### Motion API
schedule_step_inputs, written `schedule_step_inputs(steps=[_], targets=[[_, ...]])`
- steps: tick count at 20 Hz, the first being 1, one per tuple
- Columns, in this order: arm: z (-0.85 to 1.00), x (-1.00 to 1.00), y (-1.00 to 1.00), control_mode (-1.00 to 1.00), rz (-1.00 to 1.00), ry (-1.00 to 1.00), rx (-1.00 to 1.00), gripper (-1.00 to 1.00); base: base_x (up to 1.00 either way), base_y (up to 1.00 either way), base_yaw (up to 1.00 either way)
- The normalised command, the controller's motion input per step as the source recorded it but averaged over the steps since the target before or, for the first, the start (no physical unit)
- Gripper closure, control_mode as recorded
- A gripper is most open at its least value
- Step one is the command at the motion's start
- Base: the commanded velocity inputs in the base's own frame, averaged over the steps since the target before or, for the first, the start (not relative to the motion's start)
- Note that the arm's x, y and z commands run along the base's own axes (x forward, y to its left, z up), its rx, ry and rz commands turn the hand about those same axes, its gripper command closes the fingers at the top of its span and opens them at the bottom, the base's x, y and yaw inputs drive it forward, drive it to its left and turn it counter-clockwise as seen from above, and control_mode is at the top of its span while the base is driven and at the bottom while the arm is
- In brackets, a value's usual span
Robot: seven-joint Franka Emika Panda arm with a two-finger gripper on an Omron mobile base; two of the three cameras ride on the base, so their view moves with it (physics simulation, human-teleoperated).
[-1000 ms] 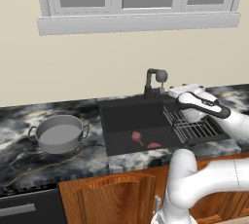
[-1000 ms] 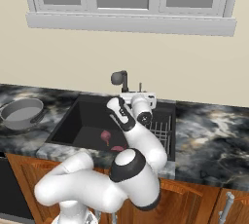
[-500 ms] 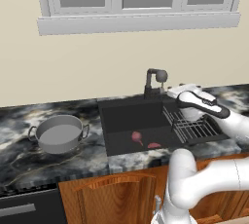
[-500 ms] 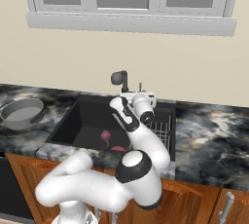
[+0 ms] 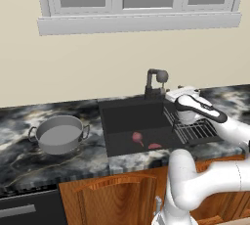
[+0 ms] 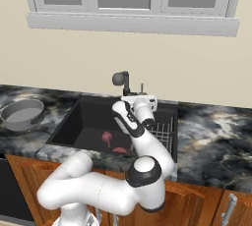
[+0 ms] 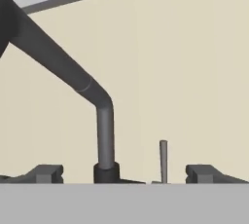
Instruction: Dump the onion from the pot into the sink. Then turn on the water and wash the onion. Then turn off the water and put the onion back in the pot.
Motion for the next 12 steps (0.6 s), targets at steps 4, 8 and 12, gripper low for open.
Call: schedule_step_inputs(steps=[4, 8, 12], targets=[[-0.01, 0.45, 0.01, -1.0, 0.0, -0.02, 0.0, -1.0, 0.0, 0.0, 0.0], [-0.01, 0.49, 0.04, -1.0, 0.0, 0.0, 0.0, -1.0, 0.0, 0.0, 0.0], [-0.13, 0.38, 0.03, -1.0, 0.0, 0.0, 0.0, -1.0, 0.0, 0.0, 0.0]])
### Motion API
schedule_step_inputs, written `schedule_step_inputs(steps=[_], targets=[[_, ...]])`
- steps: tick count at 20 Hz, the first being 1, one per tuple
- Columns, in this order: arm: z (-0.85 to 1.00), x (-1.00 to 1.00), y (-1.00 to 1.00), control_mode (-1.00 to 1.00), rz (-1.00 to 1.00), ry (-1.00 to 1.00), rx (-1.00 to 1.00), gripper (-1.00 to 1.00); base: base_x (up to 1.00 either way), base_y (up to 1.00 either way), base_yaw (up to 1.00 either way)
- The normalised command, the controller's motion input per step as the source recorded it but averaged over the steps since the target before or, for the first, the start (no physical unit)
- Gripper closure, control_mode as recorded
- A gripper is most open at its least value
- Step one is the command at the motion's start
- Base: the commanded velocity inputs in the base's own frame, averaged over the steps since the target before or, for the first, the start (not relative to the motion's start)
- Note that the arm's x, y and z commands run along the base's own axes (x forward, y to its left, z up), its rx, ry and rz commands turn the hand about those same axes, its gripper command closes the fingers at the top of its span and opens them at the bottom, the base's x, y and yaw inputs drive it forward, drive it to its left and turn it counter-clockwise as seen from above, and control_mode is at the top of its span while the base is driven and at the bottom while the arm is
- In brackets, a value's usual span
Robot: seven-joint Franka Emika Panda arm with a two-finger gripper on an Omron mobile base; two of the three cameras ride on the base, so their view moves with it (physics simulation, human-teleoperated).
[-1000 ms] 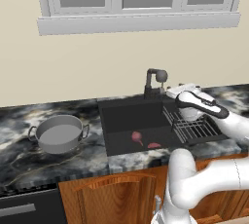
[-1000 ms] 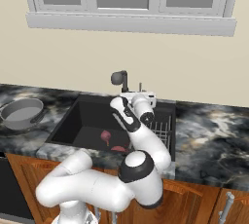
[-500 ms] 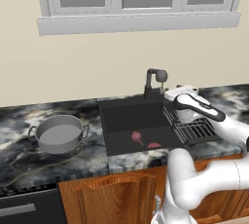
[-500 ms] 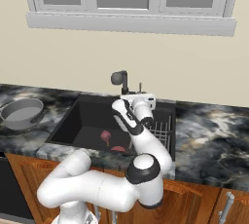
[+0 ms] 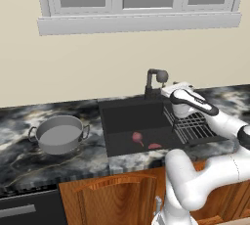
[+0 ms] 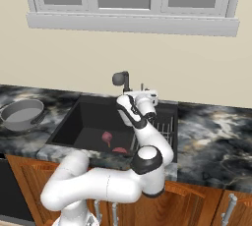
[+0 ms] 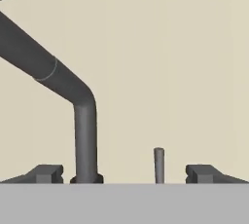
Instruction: Dump the onion from the pot into the sink. Then turn on the water and wash the onion. Then turn off the water and put the onion back in the pot.
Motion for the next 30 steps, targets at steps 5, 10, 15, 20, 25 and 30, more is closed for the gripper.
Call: schedule_step_inputs(steps=[5, 10, 15, 20, 25, 30], targets=[[-0.17, 0.3, 0.0, -1.0, 0.04, -0.02, 0.02, -1.0, 0.0, 0.0, 0.0], [-0.17, 0.28, -0.15, -1.0, 0.07, -0.02, 0.03, -1.0, 0.0, 0.0, 0.0], [-0.37, 0.34, -0.38, -1.0, 0.02, 0.0, 0.01, -1.0, 0.0, 0.0, 0.0], [-0.13, 0.42, 0.0, -1.0, 0.06, -0.01, 0.0, -1.0, 0.0, 0.0, 0.0], [-0.03, 0.54, 0.11, -1.0, 0.03, 0.0, 0.0, -1.0, 0.0, 0.0, 0.0], [-0.31, 0.24, 0.16, -1.0, 0.01, 0.0, 0.0, -1.0, 0.0, 0.0, 0.0]])
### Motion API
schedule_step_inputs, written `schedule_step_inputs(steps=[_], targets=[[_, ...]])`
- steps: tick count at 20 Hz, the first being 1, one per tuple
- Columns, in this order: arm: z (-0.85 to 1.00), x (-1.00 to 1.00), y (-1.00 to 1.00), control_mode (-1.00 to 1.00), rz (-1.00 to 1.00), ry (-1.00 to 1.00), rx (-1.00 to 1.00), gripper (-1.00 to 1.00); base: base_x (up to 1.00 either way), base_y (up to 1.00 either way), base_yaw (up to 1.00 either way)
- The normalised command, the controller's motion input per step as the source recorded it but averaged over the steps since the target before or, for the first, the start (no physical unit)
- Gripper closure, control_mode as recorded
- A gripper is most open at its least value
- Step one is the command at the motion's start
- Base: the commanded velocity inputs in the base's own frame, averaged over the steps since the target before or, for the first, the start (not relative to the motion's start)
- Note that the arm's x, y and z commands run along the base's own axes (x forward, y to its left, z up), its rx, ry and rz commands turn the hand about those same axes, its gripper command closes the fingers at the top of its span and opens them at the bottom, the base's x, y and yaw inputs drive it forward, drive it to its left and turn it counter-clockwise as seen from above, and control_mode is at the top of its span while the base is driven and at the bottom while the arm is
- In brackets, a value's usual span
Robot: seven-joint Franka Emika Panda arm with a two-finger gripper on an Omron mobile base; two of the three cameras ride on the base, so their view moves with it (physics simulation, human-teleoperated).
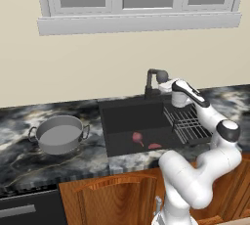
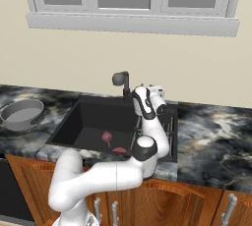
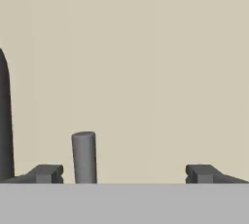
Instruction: Dump the onion from the pot into the sink. Then turn on the water and wash the onion. Then turn off the water and put the onion back in the pot.
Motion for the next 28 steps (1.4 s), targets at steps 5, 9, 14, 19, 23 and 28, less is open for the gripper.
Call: schedule_step_inputs(steps=[5, 9, 14, 19, 23, 28], targets=[[-0.21, 0.22, 0.01, -1.0, 0.0, 0.0, 0.01, -1.0, 0.0, 0.0, 0.0], [-0.15, 0.13, -0.18, -1.0, -0.01, -0.02, 0.06, -1.0, 0.0, 0.0, 0.0], [-0.26, 0.08, -0.82, -1.0, -0.09, 0.0, 0.15, -1.0, 0.0, 0.0, 0.0], [-0.2, 0.0, -0.9, -1.0, -0.09, -0.03, 0.2, -1.0, 0.0, 0.0, 0.0], [-0.09, 0.0, -0.43, -1.0, -0.03, -0.05, 0.14, -1.0, 0.0, 0.0, 0.0], [-0.18, -0.11, 0.1, -1.0, 0.04, 0.0, 0.05, -1.0, 0.0, 0.0, 0.0]])
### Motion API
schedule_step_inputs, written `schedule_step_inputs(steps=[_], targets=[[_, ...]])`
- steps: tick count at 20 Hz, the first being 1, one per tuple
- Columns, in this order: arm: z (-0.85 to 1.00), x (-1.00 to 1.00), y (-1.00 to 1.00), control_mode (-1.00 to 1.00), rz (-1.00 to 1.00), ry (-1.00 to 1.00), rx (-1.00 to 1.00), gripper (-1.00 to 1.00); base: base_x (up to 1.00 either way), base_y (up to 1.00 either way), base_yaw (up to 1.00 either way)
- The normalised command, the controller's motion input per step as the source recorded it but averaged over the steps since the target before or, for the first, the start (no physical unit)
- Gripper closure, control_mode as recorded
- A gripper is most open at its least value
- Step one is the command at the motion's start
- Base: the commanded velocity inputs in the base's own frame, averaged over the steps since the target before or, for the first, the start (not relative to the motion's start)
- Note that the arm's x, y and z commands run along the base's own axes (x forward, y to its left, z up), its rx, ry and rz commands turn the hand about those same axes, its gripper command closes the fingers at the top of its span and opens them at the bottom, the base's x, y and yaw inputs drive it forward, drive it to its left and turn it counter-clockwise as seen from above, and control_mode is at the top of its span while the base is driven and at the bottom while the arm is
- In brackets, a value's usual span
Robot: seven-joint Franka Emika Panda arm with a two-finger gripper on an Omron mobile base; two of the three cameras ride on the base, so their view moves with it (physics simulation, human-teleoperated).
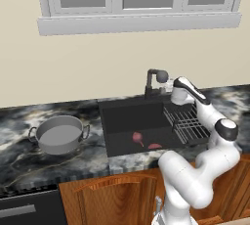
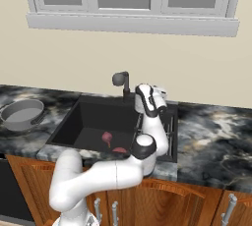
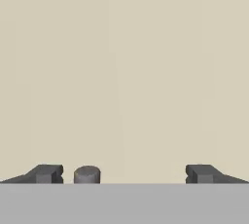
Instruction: Dump the onion from the pot into the sink. Then turn on the water and wash the onion. Then turn off the water and put the onion back in the pot.
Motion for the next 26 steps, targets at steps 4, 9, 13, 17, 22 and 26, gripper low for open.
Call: schedule_step_inputs(steps=[4, 9, 13, 17, 22, 26], targets=[[-0.42, -0.32, 0.36, -1.0, 0.05, 0.0, 0.08, -1.0, 0.0, 0.0, 0.0], [-0.58, -0.02, -0.27, -1.0, 0.0, 0.06, 0.06, -1.0, 0.0, 0.0, 0.0], [-0.08, 0.0, -0.18, -1.0, 0.0, 0.0, 0.01, -1.0, 0.0, 0.0, 0.0], [0.0, 0.0, 0.24, -1.0, 0.09, 0.01, -0.02, -1.0, 0.0, 0.0, 0.0], [-0.03, 0.0, 0.49, -1.0, 0.22, 0.02, -0.09, -1.0, 0.0, 0.0, 0.0], [0.0, 0.03, 0.16, -1.0, 0.27, -0.12, -0.19, -1.0, 0.0, 0.0, 0.0]])
